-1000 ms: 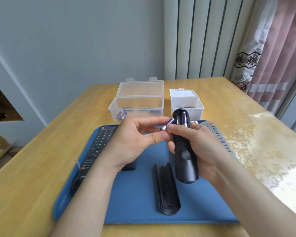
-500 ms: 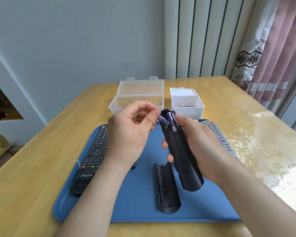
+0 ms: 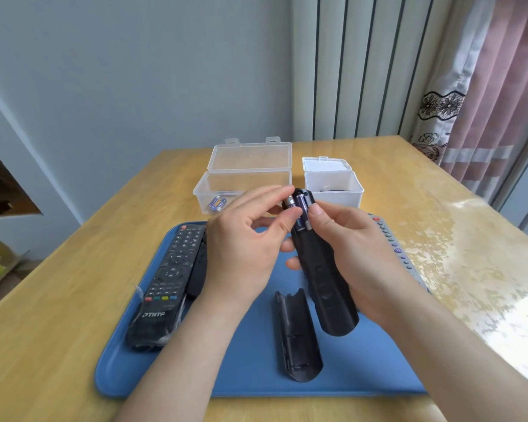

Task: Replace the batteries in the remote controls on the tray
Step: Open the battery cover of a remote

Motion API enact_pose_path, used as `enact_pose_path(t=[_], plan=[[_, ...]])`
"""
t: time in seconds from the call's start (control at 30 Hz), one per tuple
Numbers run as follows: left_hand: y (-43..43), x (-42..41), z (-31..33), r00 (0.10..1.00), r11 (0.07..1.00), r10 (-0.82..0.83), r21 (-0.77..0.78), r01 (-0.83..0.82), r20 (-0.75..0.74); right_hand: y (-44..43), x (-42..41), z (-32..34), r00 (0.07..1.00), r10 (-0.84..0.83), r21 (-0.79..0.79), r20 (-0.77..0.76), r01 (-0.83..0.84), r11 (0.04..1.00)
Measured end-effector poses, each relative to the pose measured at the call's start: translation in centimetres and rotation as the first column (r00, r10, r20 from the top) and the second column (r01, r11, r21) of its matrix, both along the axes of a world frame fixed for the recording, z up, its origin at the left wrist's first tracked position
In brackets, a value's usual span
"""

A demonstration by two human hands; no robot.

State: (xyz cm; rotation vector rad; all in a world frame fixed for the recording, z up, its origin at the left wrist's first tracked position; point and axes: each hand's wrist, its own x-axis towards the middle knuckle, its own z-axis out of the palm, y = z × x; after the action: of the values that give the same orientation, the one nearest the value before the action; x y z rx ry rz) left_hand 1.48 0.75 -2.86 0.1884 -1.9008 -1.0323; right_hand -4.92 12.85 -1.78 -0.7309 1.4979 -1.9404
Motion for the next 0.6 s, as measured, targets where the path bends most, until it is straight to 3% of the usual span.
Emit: enact_pose_path(t=[0.1,0.27,0.37,0.43,0.5,0.6], plan=[[0.2,-0.1,-0.3,1.0,0.998,0.002,0.058,-0.001,-0.02,-0.1,-0.1,-0.1,1.0,0.001,-0.032,0.024,0.0,0.999],[-0.2,-0.4,-1.4,0.996,0.97,0.067,-0.23,-0.079,-0.059,0.2,-0.2,-0.1,0.998,0.036,-0.077,0.053,-0.032,0.997],[-0.4,-0.7,-2.0,0.997,0.958,0.048,-0.28,-0.061,-0.054,0.1,-0.4,-0.4,0.998,0.033,-0.103,0.045,-0.028,0.994],[-0.3,-0.6,-1.9,1.0,0.982,-0.003,-0.187,-0.003,-0.031,0.1,-0.4,-0.4,0.999,0.02,-0.091,0.043,-0.016,0.996],[-0.1,-0.4,-1.1,0.995,0.993,-0.099,0.063,0.099,-0.013,0.1,-0.6,-0.4,0.999,0.013,-0.064,0.035,-0.011,0.998],[0.0,-0.2,0.0,0.989,0.927,-0.145,0.349,0.133,0.006,0.1,-0.6,-0.4,1.0,-0.01,-0.018,0.003,0.01,1.0]])
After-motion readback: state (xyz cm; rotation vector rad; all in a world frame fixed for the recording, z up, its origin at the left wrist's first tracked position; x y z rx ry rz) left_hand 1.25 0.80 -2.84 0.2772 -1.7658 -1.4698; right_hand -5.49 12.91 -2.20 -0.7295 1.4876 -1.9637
